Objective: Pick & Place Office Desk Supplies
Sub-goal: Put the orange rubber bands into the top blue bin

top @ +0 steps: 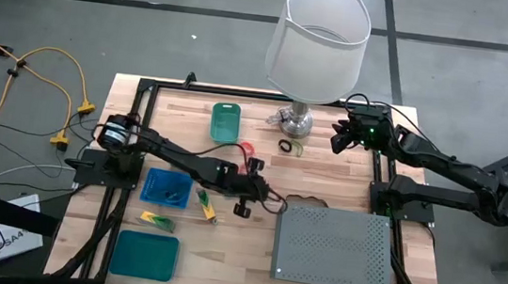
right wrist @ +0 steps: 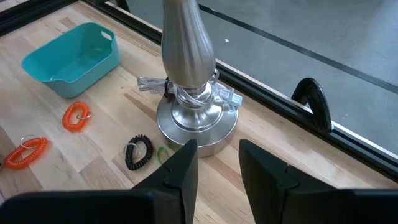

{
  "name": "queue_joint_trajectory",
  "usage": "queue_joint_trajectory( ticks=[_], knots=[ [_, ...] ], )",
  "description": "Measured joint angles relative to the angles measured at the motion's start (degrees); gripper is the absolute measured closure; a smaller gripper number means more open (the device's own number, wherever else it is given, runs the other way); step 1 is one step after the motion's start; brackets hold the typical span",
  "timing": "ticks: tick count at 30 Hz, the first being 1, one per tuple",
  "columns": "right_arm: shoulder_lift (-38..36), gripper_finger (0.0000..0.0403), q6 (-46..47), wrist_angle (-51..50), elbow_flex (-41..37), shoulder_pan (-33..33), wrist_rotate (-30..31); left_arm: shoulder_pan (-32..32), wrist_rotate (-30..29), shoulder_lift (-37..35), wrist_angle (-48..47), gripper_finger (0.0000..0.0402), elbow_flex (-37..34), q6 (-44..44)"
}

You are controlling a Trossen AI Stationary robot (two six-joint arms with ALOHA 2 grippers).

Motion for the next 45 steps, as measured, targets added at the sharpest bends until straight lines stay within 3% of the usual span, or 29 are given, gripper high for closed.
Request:
queue_joint_trajectory(
  ticks=[12,18,28,37,45],
  knots=[
    [0.00,0.0298,0.00,-0.02,0.00,0.02,-0.02,0.00,-2.76,-2.55,-4.88,0.0401,0.00,-5.56],
    [0.00,0.0298,0.00,-0.02,0.00,0.02,0.00,0.59,-5.80,-5.82,-13.71,0.0401,0.00,-14.54],
    [0.00,0.0298,-0.02,-0.02,0.00,0.01,0.00,-0.35,-6.07,-14.42,-30.21,0.0401,-1.41,-31.04],
    [0.00,0.0298,0.00,-0.02,0.00,0.02,0.00,-5.58,-6.33,-25.89,-32.46,0.0401,-11.23,-44.66],
    [0.02,0.0298,0.00,-0.02,-0.02,0.01,0.00,-14.11,-10.12,-31.18,-44.57,0.0401,-11.67,-57.67]
  ],
)
